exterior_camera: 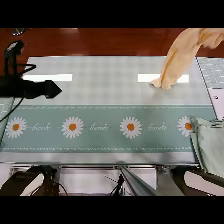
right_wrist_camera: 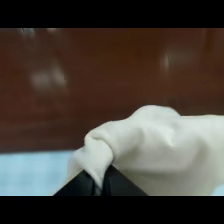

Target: Fold the shirts.

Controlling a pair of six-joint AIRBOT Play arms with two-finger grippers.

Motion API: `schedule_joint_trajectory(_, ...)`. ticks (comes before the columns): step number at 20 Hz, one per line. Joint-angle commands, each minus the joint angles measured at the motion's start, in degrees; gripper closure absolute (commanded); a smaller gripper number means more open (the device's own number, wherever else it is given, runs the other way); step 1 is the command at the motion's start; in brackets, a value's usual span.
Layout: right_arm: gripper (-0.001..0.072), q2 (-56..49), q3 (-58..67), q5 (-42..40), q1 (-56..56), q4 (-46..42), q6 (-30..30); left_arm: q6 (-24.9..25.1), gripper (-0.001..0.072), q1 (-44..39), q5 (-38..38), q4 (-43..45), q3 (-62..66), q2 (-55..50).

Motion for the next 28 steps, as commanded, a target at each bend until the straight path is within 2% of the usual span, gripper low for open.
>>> schedule_joint_trajectory(1,0.0687,7.26,5.57,-0.68,-0.02,4.7,-4.11,0.94,0.0004,-3.1,0.11,-6.03,-8.57,12.9)
schedule_joint_trajectory(3,0.0687,10.27,6.43,0.52,-0.02,9.53,-5.11,-1.27,0.0004,-4.09,1.42,-6.03,-11.91,16.59)
schedule_joint_trajectory(7,0.0687,12.09,4.96,17.42,0.24,28.35,-9.66,-5.53,0.0004,-4.22,9.16,-6.08,-16.04,18.16)
schedule_joint_trajectory(11,0.0687,12.2,-6.27,20.28,14.86,20.98,-7.93,-5.44,0.0004,-4.2,11.52,-5.84,-16.48,17.07)
schedule_joint_trajectory(13,0.0687,12.0,-16.26,16.48,26.51,15.08,-7.28,-5.46,0.0005,-4.2,12.72,-5.25,-16.48,17.09)
schedule_joint_trajectory(15,0.0687,10.29,-27.65,7.96,36.52,7.87,-1.29,-5.44,0.0004,-4.17,13.4,-4.09,-16.48,17.09)
schedule_joint_trajectory(16,0.0687,8.15,-32.68,3.67,40.72,6.95,1.51,-5.46,0.0004,-4.15,13.46,-2.69,-16.46,17.09)
schedule_joint_trajectory(18,0.0687,1.29,-37.64,-1.73,47.52,10.23,3.17,-5.46,0.0004,-3.93,13.46,-0.13,-16.46,17.09)
schedule_joint_trajectory(22,0.0686,-12.7,-37.75,-9.29,55.49,22.88,2.1,-5.95,0.0004,-3.96,12.48,3.91,-16.46,17.07)
schedule_joint_trajectory(23,0.0593,-14.6,-37.75,-10.08,55.69,25.83,1.86,-6.54,0.0004,-3.96,11.23,4.5,-16.46,17.07)
schedule_joint_trajectory(24,0.0298,-15.39,-37.75,-10.16,55.15,27.65,0.83,-6.97,0.0004,-3.96,9.57,5.01,-16.46,17.07)
schedule_joint_trajectory(25,0.0086,-15.21,-37.55,-9.49,53.42,28.37,-0.68,-6.95,0.0004,-3.96,8.02,5.25,-16.46,17.07)
schedule_joint_trajectory(28,0.0092,-11.04,-35.06,-2.47,41.53,28.09,-1.2,-6.99,0.0004,-3.96,3.26,5.18,-16.44,17.09)
